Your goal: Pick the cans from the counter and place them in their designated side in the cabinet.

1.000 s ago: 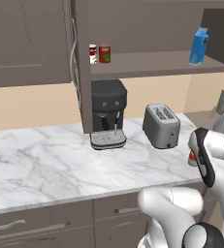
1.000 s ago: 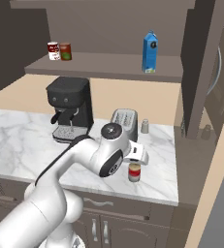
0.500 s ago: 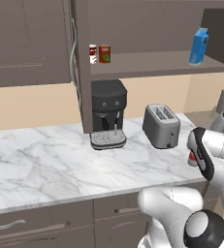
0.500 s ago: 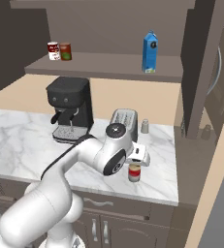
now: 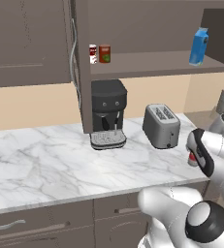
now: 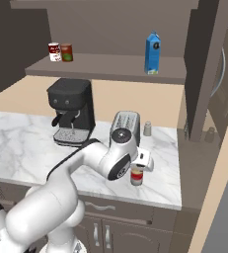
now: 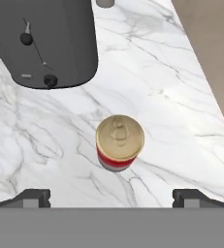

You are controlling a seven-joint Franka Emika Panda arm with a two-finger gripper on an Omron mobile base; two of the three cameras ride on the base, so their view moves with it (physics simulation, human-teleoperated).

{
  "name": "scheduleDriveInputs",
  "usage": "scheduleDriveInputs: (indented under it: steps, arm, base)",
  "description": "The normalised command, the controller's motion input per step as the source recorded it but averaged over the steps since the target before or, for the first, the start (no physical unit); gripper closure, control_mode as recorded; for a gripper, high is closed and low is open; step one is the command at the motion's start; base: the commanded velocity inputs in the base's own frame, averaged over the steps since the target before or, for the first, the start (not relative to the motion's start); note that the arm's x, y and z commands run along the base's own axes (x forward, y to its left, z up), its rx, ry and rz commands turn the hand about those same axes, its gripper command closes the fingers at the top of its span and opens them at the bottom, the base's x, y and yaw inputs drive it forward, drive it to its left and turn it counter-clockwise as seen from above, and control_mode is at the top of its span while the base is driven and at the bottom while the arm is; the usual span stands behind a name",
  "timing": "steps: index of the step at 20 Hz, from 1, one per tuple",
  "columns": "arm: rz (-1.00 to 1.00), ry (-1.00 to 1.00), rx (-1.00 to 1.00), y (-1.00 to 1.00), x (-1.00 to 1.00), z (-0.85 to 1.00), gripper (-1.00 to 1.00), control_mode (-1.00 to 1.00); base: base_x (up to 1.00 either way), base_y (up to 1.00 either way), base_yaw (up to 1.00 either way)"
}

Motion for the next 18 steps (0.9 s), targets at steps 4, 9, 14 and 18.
scheduleDriveInputs:
  steps: [4,9,14,18]
  arm:
    - [0.0,0.0,0.01,0.0,0.1,-0.12,-1.0,-1.0]
    - [0.0,0.0,0.01,-0.01,0.1,-0.12,-1.0,-1.0]
    - [0.0,0.0,0.0,-0.04,0.1,-0.14,-1.0,-1.0]
    - [0.0,0.0,0.0,-0.02,0.11,-0.14,-1.0,-1.0]
  base:
    - [0.0,0.0,0.0]
    - [0.0,0.0,0.0]
    - [0.0,0.0,0.0]
    - [0.0,0.0,0.0]
